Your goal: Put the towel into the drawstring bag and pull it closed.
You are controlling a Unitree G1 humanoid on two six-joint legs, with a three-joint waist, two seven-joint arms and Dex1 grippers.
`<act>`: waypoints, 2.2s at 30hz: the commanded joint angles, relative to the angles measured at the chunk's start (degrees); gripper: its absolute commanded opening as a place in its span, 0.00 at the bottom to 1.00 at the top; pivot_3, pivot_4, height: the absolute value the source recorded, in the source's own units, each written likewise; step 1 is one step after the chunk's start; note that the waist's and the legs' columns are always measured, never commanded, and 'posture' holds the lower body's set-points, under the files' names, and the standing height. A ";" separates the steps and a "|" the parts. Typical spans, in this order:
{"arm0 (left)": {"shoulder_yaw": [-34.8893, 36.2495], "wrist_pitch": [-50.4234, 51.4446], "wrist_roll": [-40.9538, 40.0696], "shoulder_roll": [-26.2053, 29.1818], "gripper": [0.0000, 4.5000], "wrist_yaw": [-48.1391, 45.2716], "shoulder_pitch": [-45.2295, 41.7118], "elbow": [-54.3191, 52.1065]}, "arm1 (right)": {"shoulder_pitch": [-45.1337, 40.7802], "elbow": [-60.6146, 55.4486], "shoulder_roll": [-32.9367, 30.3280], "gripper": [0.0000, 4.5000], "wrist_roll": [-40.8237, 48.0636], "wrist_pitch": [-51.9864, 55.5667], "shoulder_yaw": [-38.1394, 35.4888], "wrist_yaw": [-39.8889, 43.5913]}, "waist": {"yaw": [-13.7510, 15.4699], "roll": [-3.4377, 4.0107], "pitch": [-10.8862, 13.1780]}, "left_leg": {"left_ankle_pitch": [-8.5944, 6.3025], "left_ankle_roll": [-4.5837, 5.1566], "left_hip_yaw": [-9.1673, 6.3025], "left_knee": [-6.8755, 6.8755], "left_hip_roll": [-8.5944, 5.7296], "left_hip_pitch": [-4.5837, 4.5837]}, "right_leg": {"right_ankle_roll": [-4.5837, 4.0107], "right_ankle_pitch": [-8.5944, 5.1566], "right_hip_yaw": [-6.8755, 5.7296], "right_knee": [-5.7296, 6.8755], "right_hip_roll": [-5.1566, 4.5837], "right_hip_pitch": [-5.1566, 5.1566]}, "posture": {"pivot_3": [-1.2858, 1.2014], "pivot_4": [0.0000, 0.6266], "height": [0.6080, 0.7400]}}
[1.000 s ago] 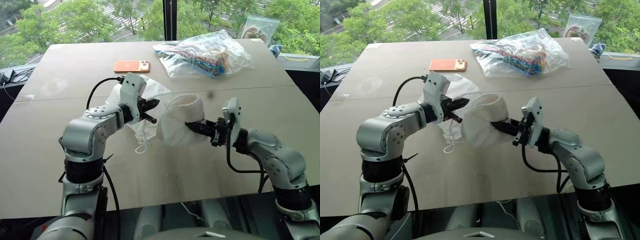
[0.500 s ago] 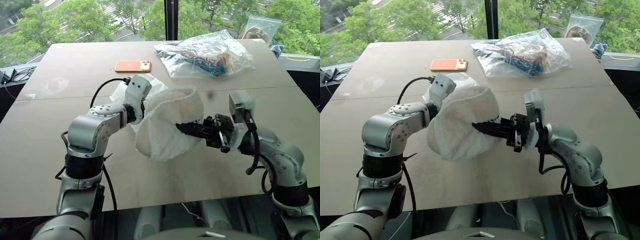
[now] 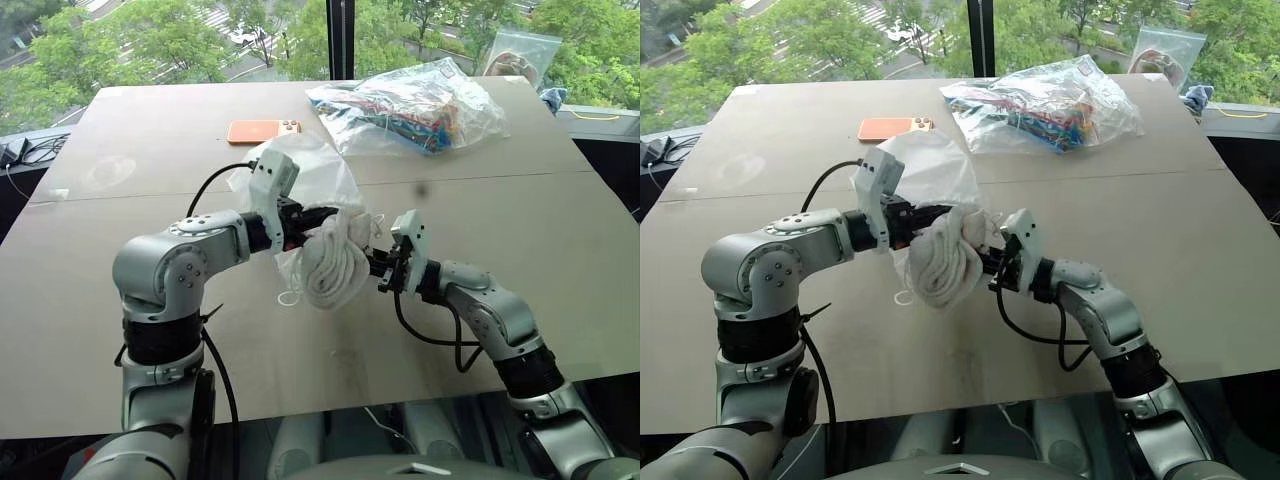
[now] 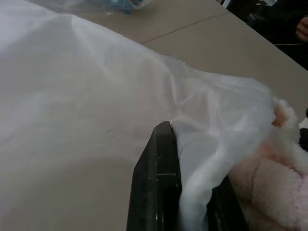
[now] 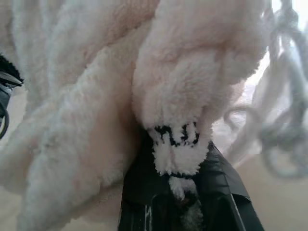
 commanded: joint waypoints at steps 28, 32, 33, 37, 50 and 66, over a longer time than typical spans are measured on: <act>-13.86 -35.37 13.37 24.02 0.00 -16.77 8.56 0.98 | -2.23 1.02 -1.14 0.00 -2.85 1.43 0.62 4.16 | 0.07 0.09 0.07 | 0.00 0.00 0.05 -0.22 -0.02 0.03 | -0.03 -0.02 0.01 -0.10 -0.04 -0.04 | 0.52 0.24 1.00; -14.97 -44.98 20.01 26.74 0.00 -19.04 7.96 6.35 | -1.31 -0.06 -2.08 0.00 0.03 2.27 0.20 8.84 | 0.08 0.10 0.07 | 0.00 0.00 0.07 -0.22 -0.02 0.02 | -0.03 -0.01 0.03 -0.09 -0.03 -0.07 | 0.52 0.24 1.00; -15.25 -46.67 21.69 26.83 0.00 -18.62 7.31 8.09 | -0.39 -2.70 -2.29 0.00 4.75 4.59 -1.16 11.59 | 0.11 0.10 0.07 | 0.00 0.00 0.07 -0.22 -0.02 0.02 | -0.03 -0.01 0.02 -0.09 -0.02 -0.07 | 0.52 0.24 1.00; -15.60 -49.59 24.52 26.16 0.00 -18.90 6.46 11.35 | 0.45 -9.93 -1.17 0.00 22.19 13.36 -8.64 14.29 | 0.40 0.12 0.09 | 0.00 0.01 0.05 -0.20 -0.02 -0.03 | -0.03 -0.01 0.01 -0.10 -0.04 -0.06 | 0.52 0.24 1.00; -10.51 -27.80 10.85 23.44 0.00 -22.82 3.62 8.61 | -0.12 -7.48 -0.86 0.00 8.89 5.45 -3.76 5.52 | 0.02 0.12 0.09 | -0.01 0.01 0.04 -0.17 0.00 0.00 | 0.20 -0.14 0.00 -0.04 -0.02 -0.07 | 0.52 0.24 1.00; -0.90 0.99 -2.47 7.29 0.00 -2.70 -7.49 3.87 | -6.72 3.85 2.40 0.00 -15.80 -7.20 6.22 -3.77 | 0.03 0.11 0.09 | 0.01 -0.01 -0.02 -0.09 -0.02 -0.01 | -0.01 0.00 -0.02 0.04 -0.02 -0.06 | 0.52 0.24 1.00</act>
